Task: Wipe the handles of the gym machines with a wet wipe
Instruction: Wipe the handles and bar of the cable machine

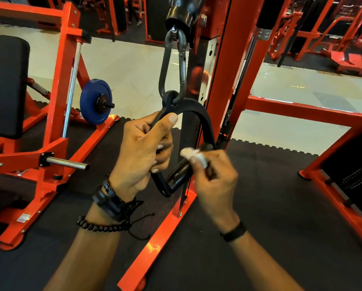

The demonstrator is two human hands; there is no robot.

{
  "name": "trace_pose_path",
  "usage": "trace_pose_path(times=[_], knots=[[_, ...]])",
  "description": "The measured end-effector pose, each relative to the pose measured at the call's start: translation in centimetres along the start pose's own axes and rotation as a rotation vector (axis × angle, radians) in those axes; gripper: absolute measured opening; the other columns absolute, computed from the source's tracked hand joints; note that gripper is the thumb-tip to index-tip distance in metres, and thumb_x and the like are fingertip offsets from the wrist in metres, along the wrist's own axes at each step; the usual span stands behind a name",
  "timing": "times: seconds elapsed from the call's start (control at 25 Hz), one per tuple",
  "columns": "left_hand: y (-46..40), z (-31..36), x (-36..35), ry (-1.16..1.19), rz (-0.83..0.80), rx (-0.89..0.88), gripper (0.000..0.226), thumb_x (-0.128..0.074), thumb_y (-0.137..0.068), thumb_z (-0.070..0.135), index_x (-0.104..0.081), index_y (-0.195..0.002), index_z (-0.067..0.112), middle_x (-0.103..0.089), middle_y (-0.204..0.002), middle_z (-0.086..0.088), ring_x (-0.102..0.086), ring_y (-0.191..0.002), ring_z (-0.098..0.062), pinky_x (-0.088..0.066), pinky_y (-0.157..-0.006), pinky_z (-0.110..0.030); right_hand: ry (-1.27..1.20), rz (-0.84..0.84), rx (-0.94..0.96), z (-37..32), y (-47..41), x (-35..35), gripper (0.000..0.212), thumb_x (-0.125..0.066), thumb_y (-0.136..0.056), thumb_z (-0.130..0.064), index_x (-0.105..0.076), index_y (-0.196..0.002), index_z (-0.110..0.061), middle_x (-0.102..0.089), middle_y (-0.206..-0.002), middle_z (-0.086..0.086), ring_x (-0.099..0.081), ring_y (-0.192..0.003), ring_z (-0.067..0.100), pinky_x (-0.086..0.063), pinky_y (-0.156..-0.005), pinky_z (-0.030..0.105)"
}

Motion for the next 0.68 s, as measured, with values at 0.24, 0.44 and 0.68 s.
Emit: trace_pose_path(times=[0.24,0.44,0.68], knots=[[-0.1,-0.2,-0.3,0.007,-0.005,-0.005,0.040,-0.054,-0.100,0.018,-0.039,-0.063,0.010,-0.019,-0.054,-0.007,-0.016,-0.033,-0.012,-0.021,-0.037,-0.015,-0.083,0.051,-0.078,-0.5,2.1,-0.3,0.004,-0.067,-0.089,-0.006,-0.069,-0.086,-0.004,-0.060,-0.087,0.003,-0.061,-0.081,0.016,-0.046,-0.070,0.028],[0.0,0.0,-0.1,0.004,-0.004,-0.006,0.041,-0.053,-0.100,0.018,-0.037,-0.063,0.009,-0.019,-0.053,-0.008,-0.016,-0.033,-0.012,-0.021,-0.037,-0.015,-0.124,0.036,-0.045,-1.1,3.2,-0.4,0.009,-0.065,-0.090,-0.007,-0.064,-0.087,-0.016,-0.058,-0.087,-0.002,-0.059,-0.080,0.012,-0.044,-0.070,0.027],[0.0,-0.2,-0.6,0.013,-0.011,-0.017,0.040,-0.054,-0.099,0.019,-0.040,-0.063,0.010,-0.019,-0.053,-0.009,-0.018,-0.032,-0.012,-0.022,-0.037,-0.015,-0.101,0.206,-0.176,4.1,0.0,1.3,0.004,-0.062,-0.095,-0.019,-0.062,-0.095,-0.023,-0.059,-0.091,-0.001,-0.059,-0.080,0.027,-0.050,-0.067,0.051]])
Point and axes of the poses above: each hand's wrist, its own y-axis away from the middle knuckle, its own x-axis out of the back of the hand, z = x × y, the point moved 7 cm from there along -y, towards the middle knuckle
